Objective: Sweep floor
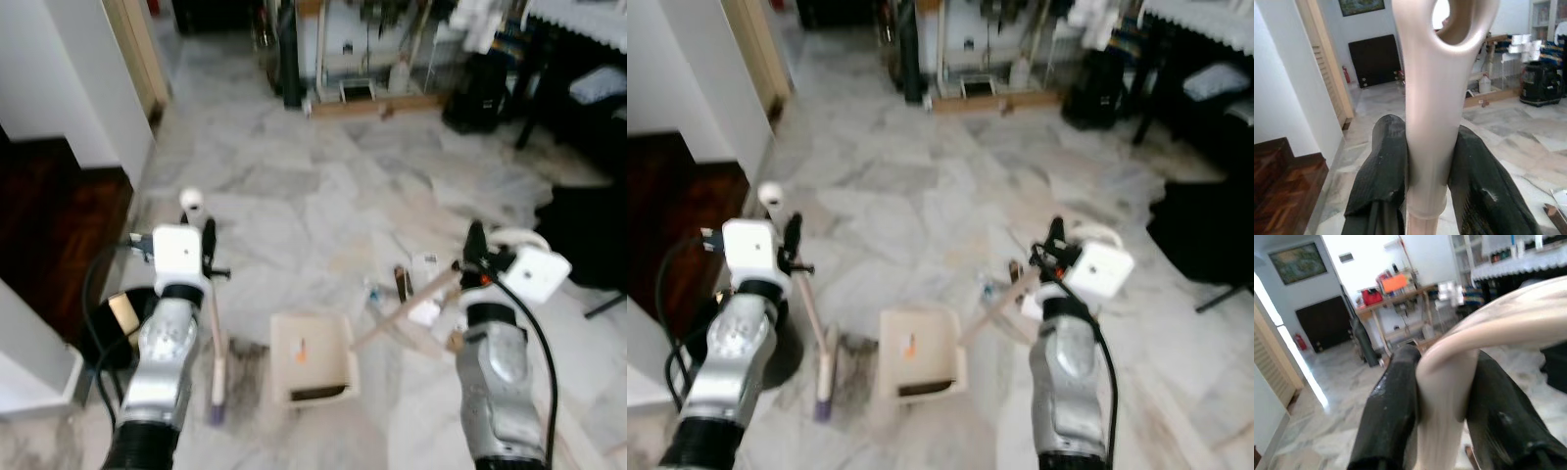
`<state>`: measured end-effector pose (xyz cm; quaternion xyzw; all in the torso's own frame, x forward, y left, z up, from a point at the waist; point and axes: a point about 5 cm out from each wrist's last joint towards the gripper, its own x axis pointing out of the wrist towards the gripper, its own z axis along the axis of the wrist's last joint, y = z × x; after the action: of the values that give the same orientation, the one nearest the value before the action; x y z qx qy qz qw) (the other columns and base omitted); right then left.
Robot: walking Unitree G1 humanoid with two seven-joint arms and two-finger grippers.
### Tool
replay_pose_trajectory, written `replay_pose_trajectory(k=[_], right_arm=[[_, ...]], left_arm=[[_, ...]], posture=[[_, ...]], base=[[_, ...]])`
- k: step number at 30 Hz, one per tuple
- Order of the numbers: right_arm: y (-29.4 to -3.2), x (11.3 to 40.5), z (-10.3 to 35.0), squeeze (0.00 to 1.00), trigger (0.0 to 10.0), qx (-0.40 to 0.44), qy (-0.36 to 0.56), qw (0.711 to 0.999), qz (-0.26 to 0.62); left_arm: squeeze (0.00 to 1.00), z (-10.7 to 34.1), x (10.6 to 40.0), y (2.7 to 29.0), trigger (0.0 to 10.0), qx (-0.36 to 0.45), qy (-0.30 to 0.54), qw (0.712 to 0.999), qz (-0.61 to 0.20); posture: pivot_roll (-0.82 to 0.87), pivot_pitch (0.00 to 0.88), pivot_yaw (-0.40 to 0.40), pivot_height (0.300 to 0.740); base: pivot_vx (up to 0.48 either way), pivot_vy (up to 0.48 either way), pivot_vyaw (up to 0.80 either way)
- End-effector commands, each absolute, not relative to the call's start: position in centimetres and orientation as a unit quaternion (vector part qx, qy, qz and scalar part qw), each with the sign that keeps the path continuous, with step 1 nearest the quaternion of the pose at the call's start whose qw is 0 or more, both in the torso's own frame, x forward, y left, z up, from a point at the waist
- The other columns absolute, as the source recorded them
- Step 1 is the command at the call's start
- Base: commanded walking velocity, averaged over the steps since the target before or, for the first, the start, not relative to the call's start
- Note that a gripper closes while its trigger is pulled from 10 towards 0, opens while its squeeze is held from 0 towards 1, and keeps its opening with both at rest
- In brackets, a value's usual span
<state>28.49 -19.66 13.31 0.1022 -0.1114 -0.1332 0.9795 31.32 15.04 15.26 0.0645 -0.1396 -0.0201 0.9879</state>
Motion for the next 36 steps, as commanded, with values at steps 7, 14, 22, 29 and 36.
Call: replay_pose_trajectory(k=[7,14,22,29,36], right_arm=[[-18.63,29.04,14.86,0.0,10.0,0.104,-0.143,0.978,-0.112],[-18.61,29.11,14.92,0.0,10.0,0.105,-0.144,0.978,-0.108],[-18.7,29.21,15.02,0.0,10.0,0.103,-0.144,0.978,-0.107],[-18.7,29.3,14.94,0.0,10.0,0.106,-0.14,0.979,-0.105],[-18.65,29.6,15.21,0.0,10.0,0.113,-0.143,0.978,-0.103]], left_arm=[[0.0,16.39,31.35,15.94,10.0,0.059,-0.164,0.985,-0.006],[0.0,16.27,31.31,15.97,10.0,0.056,-0.161,0.985,-0.005],[0.0,16.11,31.24,15.89,10.0,0.052,-0.157,0.986,-0.008],[0.0,16.02,31.18,16.09,10.0,0.052,-0.154,0.987,-0.008],[0.0,15.71,31.0,16.69,10.0,0.058,-0.144,0.988,0.0]], posture=[[0.07,0.006,0.01,0.74],[0.07,0.005,0.004,0.74],[0.07,0.013,-0.001,0.74],[0.07,0.012,-0.005,0.74],[0.07,0.014,-0.009,0.74]], base=[[0.0,0.0,0.63],[0.0,0.0,0.63],[0.0,0.0,0.58],[0.0,0.0,0.45],[0.0,0.0,0.0]])
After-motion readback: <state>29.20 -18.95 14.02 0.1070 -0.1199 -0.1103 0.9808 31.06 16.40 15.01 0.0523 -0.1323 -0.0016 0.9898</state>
